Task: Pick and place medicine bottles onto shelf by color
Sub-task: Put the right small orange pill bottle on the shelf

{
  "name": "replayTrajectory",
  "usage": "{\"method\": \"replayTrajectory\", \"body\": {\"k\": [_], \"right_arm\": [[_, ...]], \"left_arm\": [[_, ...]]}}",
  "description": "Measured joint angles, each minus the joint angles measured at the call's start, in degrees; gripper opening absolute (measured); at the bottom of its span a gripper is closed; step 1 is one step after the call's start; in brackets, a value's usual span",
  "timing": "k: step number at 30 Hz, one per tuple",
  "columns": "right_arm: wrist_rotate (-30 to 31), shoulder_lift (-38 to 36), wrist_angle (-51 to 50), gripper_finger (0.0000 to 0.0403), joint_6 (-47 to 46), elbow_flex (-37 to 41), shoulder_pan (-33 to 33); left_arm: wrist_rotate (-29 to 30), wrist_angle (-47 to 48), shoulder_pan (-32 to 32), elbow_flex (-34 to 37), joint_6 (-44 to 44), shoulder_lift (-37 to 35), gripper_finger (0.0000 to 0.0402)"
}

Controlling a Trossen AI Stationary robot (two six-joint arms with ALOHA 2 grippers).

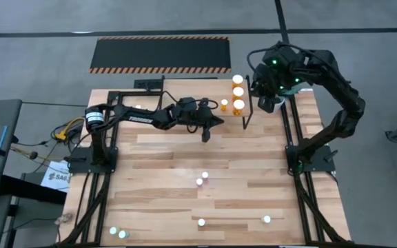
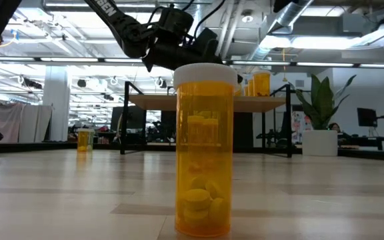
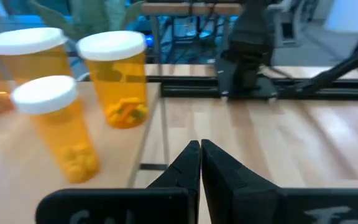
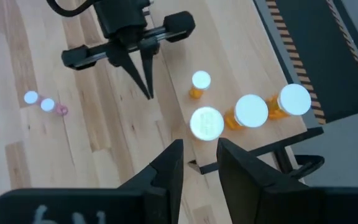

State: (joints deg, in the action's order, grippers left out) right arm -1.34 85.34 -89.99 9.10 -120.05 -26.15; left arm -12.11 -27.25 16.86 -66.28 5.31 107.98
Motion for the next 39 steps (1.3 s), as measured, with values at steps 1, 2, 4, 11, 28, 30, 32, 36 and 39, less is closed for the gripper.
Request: {"method": "replayTrajectory", "body": {"k": [1, 2, 4, 11, 28, 30, 32, 36, 39], "right_arm": [[0.0, 0.0, 0.0, 0.0118, 0.0, 0.0, 0.0], [0.0, 0.0, 0.0, 0.0118, 0.0, 0.0, 0.0], [0.0, -0.2, 0.0, 0.0118, 0.0, 0.0, 0.0], [0.0, -0.3, 0.0, 0.0118, -0.5, 0.0, 0.0], [0.0, -0.3, 0.0, 0.0118, -0.7, 0.0, -0.1], [0.0, -0.3, 0.0, 0.0118, -0.7, 0.0, -0.1], [0.0, -0.3, 0.0, 0.0118, -0.7, 0.0, -0.1], [0.0, -0.3, 0.0, 0.0118, -0.7, 0.0, -0.1], [0.0, -0.3, 0.0, 0.0118, -0.7, 0.0, -0.1]], "left_arm": [[1.0, 0.0, 0.0, 0.0, 0.8, 0.0, 0.0000], [2.2, -0.3, 0.1, 0.0, 1.6, 0.0, 0.0000], [4.3, -0.5, 0.4, 0.0, 2.1, 0.0, 0.0000], [3.4, 0.3, 2.1, -0.8, 2.1, 0.0, 0.0000], [1.9, 17.4, 2.6, -15.5, 5.0, 6.3, 0.0000], [3.4, 17.6, 2.6, -15.5, 4.6, 6.5, 0.0000], [4.2, 17.6, 2.7, -15.5, 4.6, 6.5, 0.0000], [5.4, 17.2, 2.8, -15.5, 5.0, 6.5, 0.0000], [5.9, 17.1, 3.0, -15.5, 4.9, 6.5, 0.0000]]}}
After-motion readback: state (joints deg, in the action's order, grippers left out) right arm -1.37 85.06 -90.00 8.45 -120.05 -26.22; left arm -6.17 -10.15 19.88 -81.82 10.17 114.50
